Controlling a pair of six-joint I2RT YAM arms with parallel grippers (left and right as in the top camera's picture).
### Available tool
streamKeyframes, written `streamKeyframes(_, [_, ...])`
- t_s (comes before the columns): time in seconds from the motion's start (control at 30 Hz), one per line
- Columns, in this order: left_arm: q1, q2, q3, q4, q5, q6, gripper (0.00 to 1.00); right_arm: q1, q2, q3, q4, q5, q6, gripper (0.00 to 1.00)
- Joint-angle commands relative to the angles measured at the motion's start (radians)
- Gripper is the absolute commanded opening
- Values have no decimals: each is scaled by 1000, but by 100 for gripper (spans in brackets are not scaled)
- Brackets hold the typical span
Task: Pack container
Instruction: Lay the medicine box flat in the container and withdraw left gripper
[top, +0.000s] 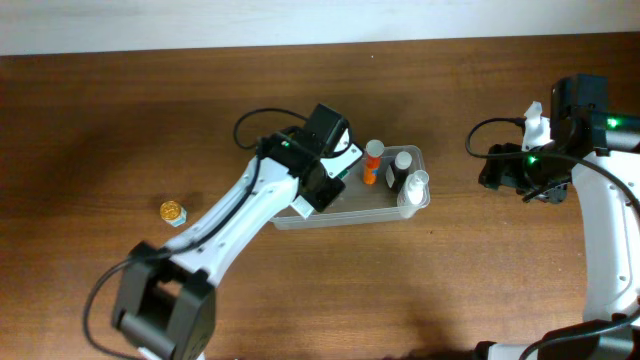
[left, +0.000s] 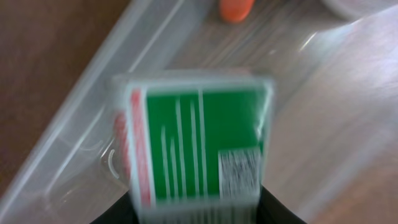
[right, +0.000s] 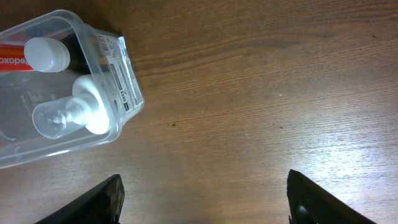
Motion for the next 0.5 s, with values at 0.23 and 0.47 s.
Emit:
streamKeyframes(0.23, [0,18,29,-50,-76,22,58,-2,0,-5,1,-12,-4,75])
streamKeyframes(0.47, [58,-188,84,-116,-254,-117,71,-2,0,-5,2,-12,-4,75])
